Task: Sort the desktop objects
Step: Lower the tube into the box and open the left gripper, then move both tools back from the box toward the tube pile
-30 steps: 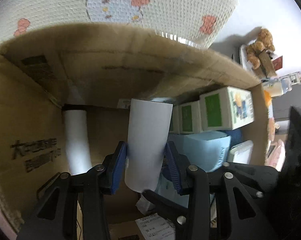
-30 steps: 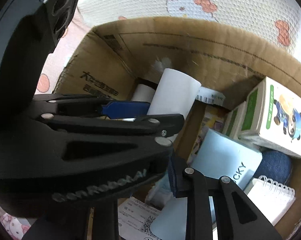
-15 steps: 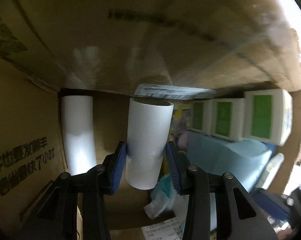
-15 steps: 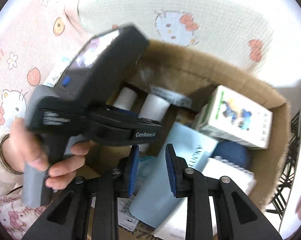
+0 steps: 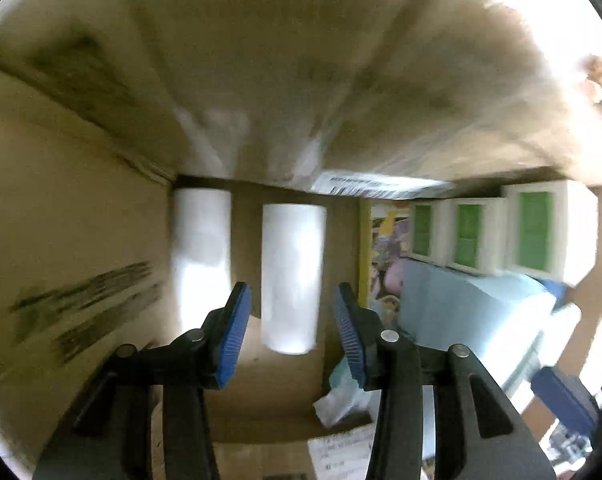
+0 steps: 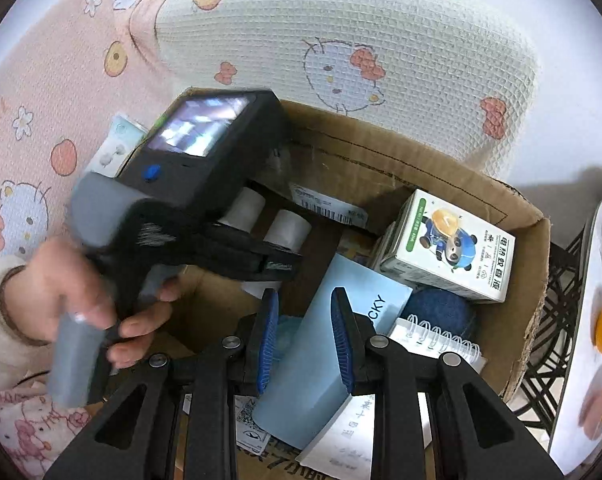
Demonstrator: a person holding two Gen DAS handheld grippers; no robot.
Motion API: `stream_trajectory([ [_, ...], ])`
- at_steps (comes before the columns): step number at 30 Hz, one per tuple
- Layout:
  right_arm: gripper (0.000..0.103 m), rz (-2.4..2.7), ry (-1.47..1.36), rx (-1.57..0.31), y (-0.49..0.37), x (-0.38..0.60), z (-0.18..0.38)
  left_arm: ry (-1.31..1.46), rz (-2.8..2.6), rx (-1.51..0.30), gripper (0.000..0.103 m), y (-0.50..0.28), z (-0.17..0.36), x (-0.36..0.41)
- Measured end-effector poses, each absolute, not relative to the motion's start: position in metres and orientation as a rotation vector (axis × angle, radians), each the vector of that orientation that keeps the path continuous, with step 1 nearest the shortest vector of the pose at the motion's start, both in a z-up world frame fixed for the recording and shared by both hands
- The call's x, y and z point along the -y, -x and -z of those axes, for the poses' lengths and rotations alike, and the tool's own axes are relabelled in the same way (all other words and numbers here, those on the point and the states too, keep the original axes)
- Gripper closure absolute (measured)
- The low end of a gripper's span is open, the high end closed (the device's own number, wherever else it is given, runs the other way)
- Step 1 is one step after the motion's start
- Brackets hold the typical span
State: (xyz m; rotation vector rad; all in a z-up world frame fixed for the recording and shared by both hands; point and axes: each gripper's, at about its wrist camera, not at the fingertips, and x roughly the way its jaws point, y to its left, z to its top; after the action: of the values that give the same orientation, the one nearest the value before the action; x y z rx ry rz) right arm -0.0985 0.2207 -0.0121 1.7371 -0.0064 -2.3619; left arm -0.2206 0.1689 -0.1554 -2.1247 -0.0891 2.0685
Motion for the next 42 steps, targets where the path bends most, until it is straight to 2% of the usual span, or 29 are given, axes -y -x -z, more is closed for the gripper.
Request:
stream_trajectory([
  [4,0.079,2.375,-1.723,0.034,0.106,-0.219,0.005,1.938,-2.109,0.092,0.059,0.204,0.110,-0.160],
  [5,0.079,2.374,-1.724,0.036,0.107,-0.218,0.005,1.860,-2.127,0.085,0.065,0.199,0.095,-0.157],
  [6,0.079,2.368,-1.726,0.044,0.107,-0.216,0.005,1.815,-2.140,0.067,0.082,0.196,0.087,-0.154],
  [7,0.079,2.354,-1.720,0.039,0.111,-0.216,0.005,1.776,-2.166,0.045,0.093,0.193,0.078,-0.156],
  [13,0.079,2.322,-1.727,0.036,0.114,-0.201,0.006,1.516,-2.345,-0.002,0.094,0.174,0.041,-0.143],
  [15,0.079,2.313,-1.721,0.040,0.117,-0.196,0.007,1.462,-2.375,0.011,0.094,0.170,0.033,-0.115],
  [23,0.079,2.224,-1.810,0.168,0.135,-0.177,0.037,1.408,-2.449,0.132,0.094,0.149,0.035,-0.059],
  [27,0.079,2.158,-1.948,0.237,0.147,-0.171,0.070,1.420,-2.517,0.187,0.094,0.143,0.037,-0.022],
  [33,0.079,2.147,-2.032,0.288,0.156,-0.167,0.087,1.475,-2.548,0.324,0.094,0.144,0.051,0.025],
  [42,0.079,2.053,-2.219,0.240,0.164,-0.149,0.117,1.631,-2.521,0.391,0.094,0.142,0.090,0.062],
])
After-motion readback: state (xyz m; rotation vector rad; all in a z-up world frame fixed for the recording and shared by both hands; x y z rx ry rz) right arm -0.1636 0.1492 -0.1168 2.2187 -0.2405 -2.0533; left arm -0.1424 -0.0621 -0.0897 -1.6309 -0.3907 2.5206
